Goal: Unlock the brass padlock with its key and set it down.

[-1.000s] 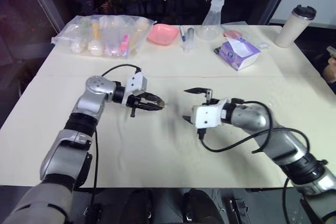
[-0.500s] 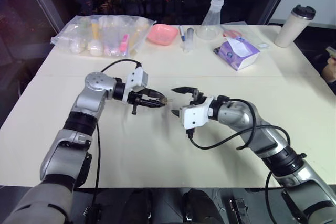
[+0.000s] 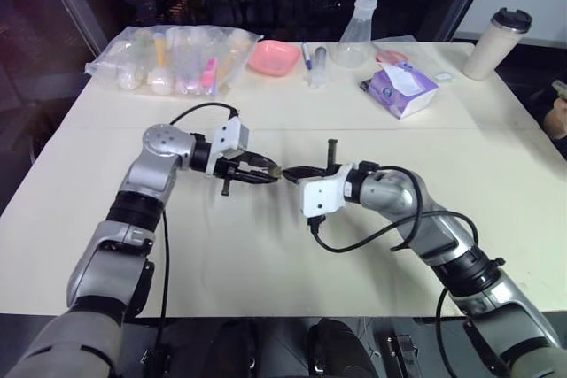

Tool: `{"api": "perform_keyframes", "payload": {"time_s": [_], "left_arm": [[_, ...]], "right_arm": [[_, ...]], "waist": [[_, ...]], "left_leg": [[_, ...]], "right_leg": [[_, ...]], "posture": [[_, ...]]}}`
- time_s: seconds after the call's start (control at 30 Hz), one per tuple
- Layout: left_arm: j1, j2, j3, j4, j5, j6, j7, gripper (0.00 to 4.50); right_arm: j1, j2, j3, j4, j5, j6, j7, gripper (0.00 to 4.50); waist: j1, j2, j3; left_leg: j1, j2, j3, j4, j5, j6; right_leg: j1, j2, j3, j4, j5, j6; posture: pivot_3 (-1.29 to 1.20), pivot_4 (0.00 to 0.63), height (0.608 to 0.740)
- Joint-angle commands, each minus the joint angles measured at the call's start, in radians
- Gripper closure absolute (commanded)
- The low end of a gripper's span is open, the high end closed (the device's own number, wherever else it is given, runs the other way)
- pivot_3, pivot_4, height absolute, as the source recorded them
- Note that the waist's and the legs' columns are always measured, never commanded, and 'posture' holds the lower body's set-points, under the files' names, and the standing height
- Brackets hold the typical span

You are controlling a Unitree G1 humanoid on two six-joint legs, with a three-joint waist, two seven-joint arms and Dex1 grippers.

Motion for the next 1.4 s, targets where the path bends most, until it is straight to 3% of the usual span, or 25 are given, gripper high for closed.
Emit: {"api": "perform_keyframes", "payload": {"time_s": [0.03,0.23,0.43,0.63,0.77,0.87,1.4], "left_arm": [[-0.006,-0.001,0.002,-0.045,0.021,-0.125,0.025,3.75],[-0.009,-0.008,-0.013,-0.004,0.091,-0.346,0.093,3.75],[-0.005,-0.007,-0.016,-0.001,0.084,-0.347,0.092,3.75],[-0.004,0.032,-0.006,-0.067,-0.027,-0.016,-0.025,3.75],[-0.004,0.058,-0.015,-0.091,-0.042,0.052,-0.07,3.75],[-0.015,0.054,-0.007,-0.107,-0.063,0.088,-0.083,3.75],[-0.044,0.026,-0.008,-0.126,-0.088,0.129,-0.093,3.75]], "right_arm": [[-0.017,0.002,-0.023,-0.035,0.071,0.096,0.093,4.47],[-0.019,-0.016,-0.024,-0.097,0.174,0.315,0.239,4.47],[-0.032,-0.008,-0.035,-0.078,0.133,0.236,0.181,4.47],[0.01,-0.12,-0.02,-0.007,-0.075,-0.228,-0.034,4.47],[0.038,-0.154,-0.055,0.028,-0.114,-0.371,-0.127,3.15],[0.042,-0.145,-0.07,0.035,-0.101,-0.429,-0.159,1.69],[-0.01,-0.05,-0.052,0.092,-0.159,-0.521,-0.214,1.69]], "waist": [[0.0,0.0,0.0],[0.001,0.0,0.0],[0.0,0.0,0.0],[-0.001,0.0,0.0],[-0.001,0.0,0.0],[-0.001,0.0,0.0],[-0.001,0.0,0.0]], "left_leg": [[0.0,0.0,0.0,0.0,0.0,0.0],[0.0,0.0,0.0,0.0,-0.001,0.002],[0.0,0.0,0.0,0.0,-0.003,0.005],[0.0,-0.001,0.001,0.0,-0.003,0.005],[0.0,0.0,0.001,0.0,-0.001,0.002],[0.0,0.0,0.001,0.0,0.0,-0.001],[0.0,0.0,0.001,0.0,0.001,-0.002]], "right_leg": [[0.0,0.0,0.0,0.0,0.0,0.0],[0.0,0.0,0.0,0.0,0.0,0.0],[0.0,0.0,0.0,0.0,0.0,0.0],[-0.001,0.001,0.0,0.001,0.0,0.0],[-0.001,0.001,0.0,0.001,0.0,0.0],[-0.001,0.001,0.0,0.001,0.0,0.0],[0.0,0.001,0.0,0.001,0.0,0.0]], "posture": [[0.0,0.15,0.715],[0.0,0.15,0.715],[0.0,0.15,0.715],[0.0,0.15,0.715],[0.0,0.15,0.715],[0.0,0.15,0.715],[0.0,0.15,0.715]]}}
